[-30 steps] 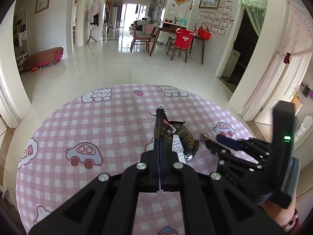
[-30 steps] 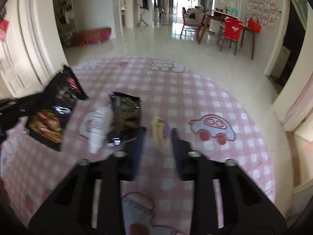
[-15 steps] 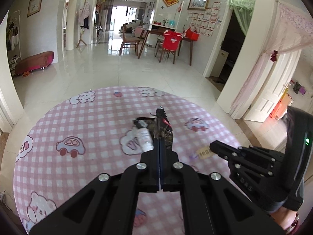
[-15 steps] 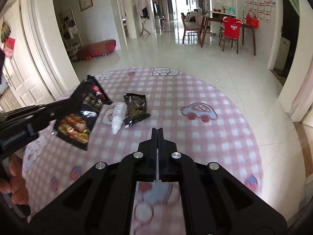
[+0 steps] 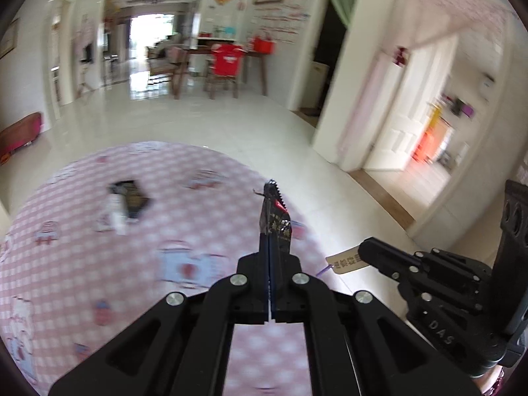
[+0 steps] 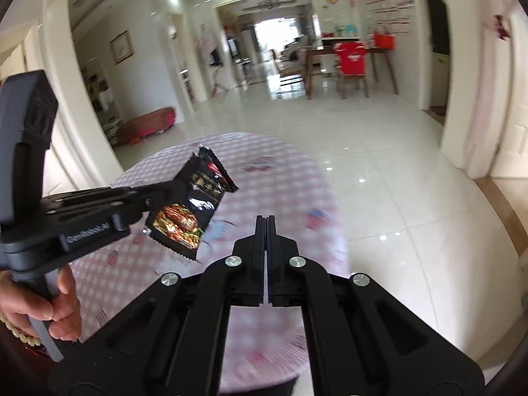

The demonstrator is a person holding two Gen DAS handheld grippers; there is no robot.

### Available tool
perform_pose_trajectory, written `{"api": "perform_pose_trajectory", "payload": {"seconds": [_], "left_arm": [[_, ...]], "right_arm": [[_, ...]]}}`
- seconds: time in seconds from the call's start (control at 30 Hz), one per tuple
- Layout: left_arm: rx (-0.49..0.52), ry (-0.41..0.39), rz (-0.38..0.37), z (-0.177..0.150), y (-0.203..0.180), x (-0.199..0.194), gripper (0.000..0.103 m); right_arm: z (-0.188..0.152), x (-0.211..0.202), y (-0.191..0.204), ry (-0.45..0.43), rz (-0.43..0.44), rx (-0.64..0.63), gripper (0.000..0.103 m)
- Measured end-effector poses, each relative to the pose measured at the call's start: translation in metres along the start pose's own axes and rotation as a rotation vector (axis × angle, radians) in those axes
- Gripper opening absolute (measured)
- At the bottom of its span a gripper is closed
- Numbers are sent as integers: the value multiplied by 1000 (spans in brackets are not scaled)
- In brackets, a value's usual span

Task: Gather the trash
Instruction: 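Carry both items from the table over the bucket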

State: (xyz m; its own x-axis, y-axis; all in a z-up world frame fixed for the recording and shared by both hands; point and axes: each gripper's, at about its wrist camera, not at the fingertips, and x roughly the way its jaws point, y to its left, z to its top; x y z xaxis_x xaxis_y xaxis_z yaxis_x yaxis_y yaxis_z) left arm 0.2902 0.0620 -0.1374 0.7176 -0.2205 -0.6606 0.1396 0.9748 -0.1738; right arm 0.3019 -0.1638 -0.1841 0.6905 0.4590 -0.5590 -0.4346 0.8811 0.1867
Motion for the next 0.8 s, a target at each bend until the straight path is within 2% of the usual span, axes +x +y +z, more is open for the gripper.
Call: {"api": "perform_pose_trajectory", "payload": {"seconds": [0.13,0.3,0.5,0.8], "left_arm": [[55,50,-69,-10,-53,24,1],[117,126,-136,-23,-105,64,1],[173,207,-163,-41,-144,105,1],[258,250,-156,-64,-180,132,1]], "right_arm": [[-22,-36,-45,-11,-78,64,1],[-50,-57,-90,6,-143,132,1],[-78,-51,-135,36,-207,229,2],[-112,-55,-159,26,-271,304,2]]}}
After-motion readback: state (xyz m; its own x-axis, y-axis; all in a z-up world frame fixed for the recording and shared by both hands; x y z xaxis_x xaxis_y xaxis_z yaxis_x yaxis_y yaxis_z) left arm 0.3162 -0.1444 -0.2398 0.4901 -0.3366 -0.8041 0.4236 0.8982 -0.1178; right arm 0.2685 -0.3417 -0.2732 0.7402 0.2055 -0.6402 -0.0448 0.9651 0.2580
